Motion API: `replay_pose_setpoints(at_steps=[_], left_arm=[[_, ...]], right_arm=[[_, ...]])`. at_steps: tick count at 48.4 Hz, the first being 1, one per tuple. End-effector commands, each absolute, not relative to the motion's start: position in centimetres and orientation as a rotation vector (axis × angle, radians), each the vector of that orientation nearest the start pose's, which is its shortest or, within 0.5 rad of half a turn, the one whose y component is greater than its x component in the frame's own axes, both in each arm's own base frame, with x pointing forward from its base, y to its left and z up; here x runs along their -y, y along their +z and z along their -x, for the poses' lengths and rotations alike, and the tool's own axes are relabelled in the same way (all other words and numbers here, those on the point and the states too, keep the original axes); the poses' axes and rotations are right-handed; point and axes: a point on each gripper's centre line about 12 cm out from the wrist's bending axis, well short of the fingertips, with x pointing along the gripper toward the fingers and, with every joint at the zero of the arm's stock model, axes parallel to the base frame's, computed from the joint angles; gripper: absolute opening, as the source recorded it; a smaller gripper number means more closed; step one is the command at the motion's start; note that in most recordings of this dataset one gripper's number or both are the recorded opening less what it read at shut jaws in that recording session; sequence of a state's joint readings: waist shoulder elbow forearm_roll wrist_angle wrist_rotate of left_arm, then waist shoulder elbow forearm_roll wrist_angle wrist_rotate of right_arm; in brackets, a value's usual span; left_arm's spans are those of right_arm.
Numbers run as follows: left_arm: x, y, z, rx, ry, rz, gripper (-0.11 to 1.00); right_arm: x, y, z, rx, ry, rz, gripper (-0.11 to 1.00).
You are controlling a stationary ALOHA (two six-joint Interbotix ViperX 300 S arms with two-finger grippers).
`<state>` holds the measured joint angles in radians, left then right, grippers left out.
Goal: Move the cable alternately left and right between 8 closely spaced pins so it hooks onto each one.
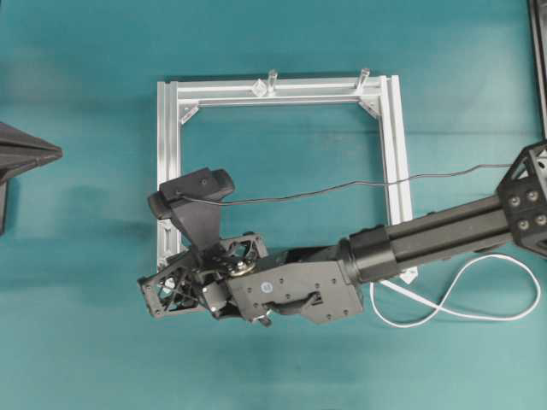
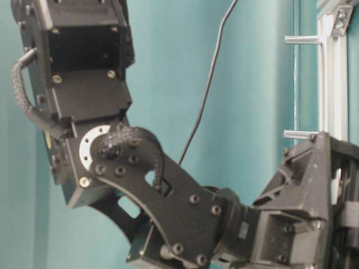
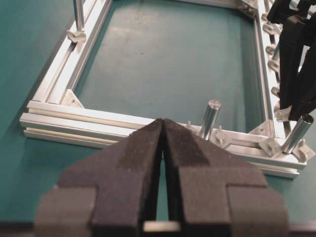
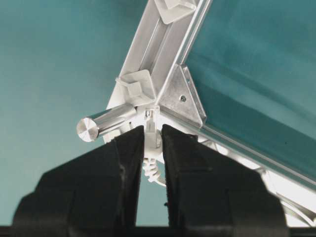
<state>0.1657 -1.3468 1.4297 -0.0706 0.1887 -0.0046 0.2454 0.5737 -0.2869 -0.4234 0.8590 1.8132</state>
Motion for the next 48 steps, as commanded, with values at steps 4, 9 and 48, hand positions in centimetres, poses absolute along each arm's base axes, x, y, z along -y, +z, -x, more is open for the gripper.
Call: replay_pose_setpoints(at_steps=[4, 9, 48], left_arm=[[-2.1, 20.0, -13.4, -0.253, 0.161, 0.103, 0.0], [-2.1, 20.0, -13.4, -0.254, 0.161, 0.101, 0.0], [-2.1, 19.9, -13.4, -0.255, 0.161, 0.101, 0.0]], right_arm=[[-10.3, 18.2, -54.6, -0.73, -0.78, -1.094, 0.14], [-10.3, 18.1, -54.6, -0.73, -0.781, -1.092, 0.14], [-12.6, 18.3, -54.2, -0.735, -0.76, -1.112, 0.14]])
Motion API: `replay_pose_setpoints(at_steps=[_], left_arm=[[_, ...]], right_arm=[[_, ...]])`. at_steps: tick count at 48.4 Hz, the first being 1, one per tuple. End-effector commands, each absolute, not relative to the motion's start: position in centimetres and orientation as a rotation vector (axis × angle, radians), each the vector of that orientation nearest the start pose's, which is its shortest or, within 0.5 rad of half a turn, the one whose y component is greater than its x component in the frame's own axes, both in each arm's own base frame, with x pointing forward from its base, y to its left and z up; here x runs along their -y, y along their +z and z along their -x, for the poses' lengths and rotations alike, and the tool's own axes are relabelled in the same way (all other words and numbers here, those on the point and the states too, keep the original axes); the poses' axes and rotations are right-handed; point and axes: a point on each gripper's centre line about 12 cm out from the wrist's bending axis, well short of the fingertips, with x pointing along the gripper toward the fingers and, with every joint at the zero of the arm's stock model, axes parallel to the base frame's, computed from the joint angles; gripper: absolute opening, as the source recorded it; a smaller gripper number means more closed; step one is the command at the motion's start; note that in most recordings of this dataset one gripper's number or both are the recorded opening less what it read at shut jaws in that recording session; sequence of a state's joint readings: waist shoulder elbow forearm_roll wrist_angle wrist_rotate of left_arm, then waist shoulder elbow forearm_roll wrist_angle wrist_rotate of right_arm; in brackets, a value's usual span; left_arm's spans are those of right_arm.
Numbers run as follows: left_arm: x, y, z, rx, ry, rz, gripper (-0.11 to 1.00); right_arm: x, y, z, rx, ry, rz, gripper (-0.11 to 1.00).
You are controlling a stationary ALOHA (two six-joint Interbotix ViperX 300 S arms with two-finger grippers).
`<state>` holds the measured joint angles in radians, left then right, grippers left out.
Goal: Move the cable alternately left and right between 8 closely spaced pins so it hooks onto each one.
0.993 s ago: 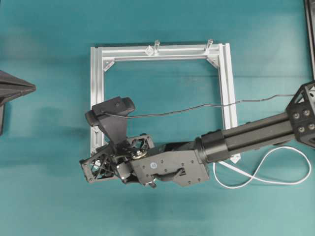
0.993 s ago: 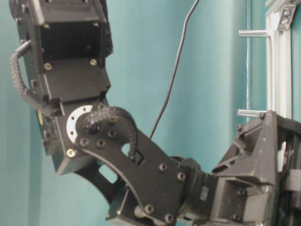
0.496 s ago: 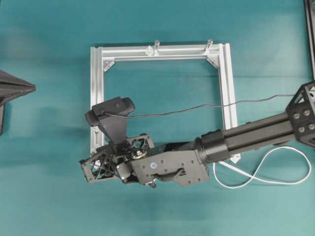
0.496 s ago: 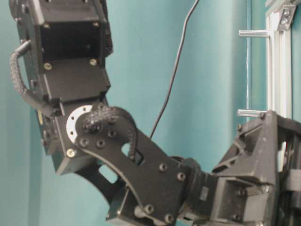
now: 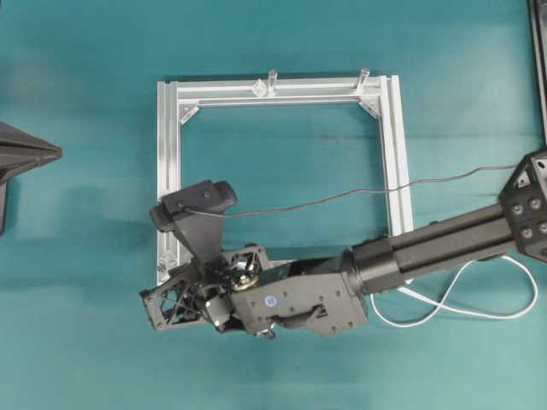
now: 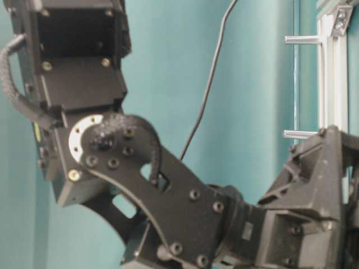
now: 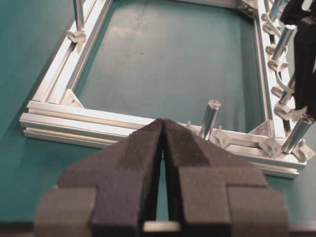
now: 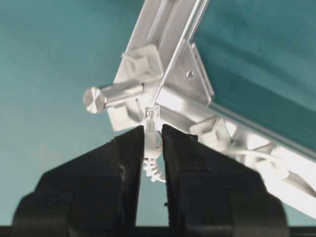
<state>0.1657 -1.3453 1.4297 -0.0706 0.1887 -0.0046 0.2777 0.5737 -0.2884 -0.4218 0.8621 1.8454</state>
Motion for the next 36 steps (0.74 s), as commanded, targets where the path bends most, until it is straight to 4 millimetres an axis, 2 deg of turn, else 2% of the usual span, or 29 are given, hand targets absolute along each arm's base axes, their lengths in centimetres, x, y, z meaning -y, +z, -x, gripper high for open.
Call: replay_pose_setpoints(at_steps=[1, 19, 36], left_arm=[[-2.1, 20.0, -13.4, -0.254, 0.161, 0.101, 0.0], [-2.1, 19.9, -13.4, -0.255, 0.161, 0.101, 0.0], [-2.0, 20.0, -13.4, -0.254, 0.158, 0.101, 0.0]], right_arm=[[-12.7, 18.3, -54.2, -0.736, -0.76, -1.114, 0.14], [-14.7, 18.3, -53.7, -0.743, -0.747, -1.134, 0.14], [-14.7, 18.9, -54.1, -0.724, -0.734, -1.141, 0.14]])
